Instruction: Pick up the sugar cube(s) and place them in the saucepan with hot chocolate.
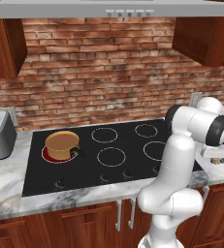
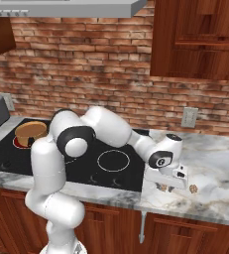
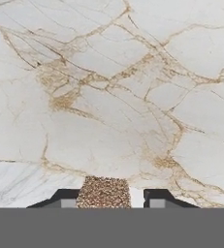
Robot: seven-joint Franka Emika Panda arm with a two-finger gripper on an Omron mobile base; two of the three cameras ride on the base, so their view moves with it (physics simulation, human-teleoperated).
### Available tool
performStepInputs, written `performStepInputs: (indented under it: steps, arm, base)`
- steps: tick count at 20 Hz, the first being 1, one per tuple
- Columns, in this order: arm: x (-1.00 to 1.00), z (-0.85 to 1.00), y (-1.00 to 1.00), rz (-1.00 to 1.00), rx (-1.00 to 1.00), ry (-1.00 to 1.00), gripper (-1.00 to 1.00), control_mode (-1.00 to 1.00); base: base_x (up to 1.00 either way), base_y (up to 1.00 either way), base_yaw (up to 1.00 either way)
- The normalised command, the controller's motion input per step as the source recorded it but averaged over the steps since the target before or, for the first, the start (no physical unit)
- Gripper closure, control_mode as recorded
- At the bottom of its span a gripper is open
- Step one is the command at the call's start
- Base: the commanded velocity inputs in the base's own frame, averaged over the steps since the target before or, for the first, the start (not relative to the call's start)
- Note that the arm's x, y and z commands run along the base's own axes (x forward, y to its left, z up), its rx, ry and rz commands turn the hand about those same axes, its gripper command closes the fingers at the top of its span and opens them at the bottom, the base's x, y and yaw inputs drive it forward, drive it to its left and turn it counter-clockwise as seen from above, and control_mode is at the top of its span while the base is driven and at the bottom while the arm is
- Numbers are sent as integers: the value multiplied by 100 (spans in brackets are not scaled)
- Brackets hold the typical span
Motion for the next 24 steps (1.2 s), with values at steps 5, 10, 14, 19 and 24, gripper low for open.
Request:
performStepInputs:
  steps: [5, 10, 14, 19, 24]
  arm:
    - [0, -3, 0, 0, 0, 3, 100, -100]
    - [-29, 2, 0, 0, 0, -2, 100, -100]
    - [-46, 33, 16, 0, 0, -4, 100, -100]
    - [-30, 58, 41, 1, 0, -11, 100, -100]
    - [-1, 71, 51, 1, 0, -12, 100, -100]
  base:
    - [0, 0, 0]
    - [0, 0, 0]
    - [0, 0, 0]
    - [0, 0, 0]
    - [0, 0, 0]
